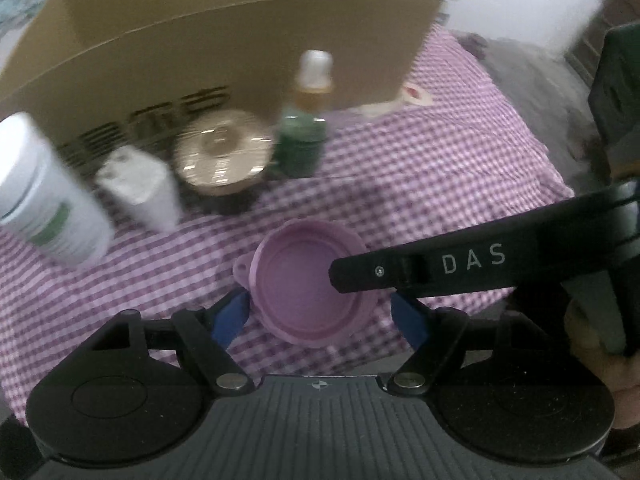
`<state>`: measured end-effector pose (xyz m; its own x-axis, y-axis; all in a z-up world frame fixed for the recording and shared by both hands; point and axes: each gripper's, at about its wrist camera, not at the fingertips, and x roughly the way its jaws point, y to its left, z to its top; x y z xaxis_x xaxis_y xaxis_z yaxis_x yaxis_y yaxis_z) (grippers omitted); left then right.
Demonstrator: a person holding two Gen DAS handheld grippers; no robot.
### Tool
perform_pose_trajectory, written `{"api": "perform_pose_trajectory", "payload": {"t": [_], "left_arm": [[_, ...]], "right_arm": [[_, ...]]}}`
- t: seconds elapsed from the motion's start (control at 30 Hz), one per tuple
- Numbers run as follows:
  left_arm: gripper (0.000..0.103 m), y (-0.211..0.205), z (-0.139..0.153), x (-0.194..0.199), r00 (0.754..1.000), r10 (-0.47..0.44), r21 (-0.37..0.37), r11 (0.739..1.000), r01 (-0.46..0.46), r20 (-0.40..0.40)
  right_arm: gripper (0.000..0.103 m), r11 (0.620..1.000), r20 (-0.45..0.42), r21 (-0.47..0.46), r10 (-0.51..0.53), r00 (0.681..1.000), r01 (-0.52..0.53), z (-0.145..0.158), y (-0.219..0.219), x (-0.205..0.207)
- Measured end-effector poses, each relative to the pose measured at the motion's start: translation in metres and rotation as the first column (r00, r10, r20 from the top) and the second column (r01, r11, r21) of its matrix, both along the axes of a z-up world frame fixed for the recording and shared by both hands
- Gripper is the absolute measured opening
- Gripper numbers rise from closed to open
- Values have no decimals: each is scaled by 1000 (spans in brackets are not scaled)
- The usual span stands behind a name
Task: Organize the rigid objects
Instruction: 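Move the right gripper to the pink lid and grasp its rim, then lift the pink lid with the right gripper and carry it into the box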
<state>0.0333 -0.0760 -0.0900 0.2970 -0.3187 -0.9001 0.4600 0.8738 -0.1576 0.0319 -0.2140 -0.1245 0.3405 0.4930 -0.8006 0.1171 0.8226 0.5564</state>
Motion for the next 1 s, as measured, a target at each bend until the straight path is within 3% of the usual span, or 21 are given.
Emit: {"api": "perform_pose_trajectory", "payload": {"t": [0.37, 1.0], "left_arm": [[73, -24, -7, -3, 998, -48, 108, 993, 44, 28], [71, -23, -9, -3, 1000, -14, 107, 994, 13, 7]], "right_arm": [[27, 998, -16, 34, -58, 998, 58, -5, -15, -5], [27, 994, -17, 63, -92, 996, 93, -8, -18, -10]]}}
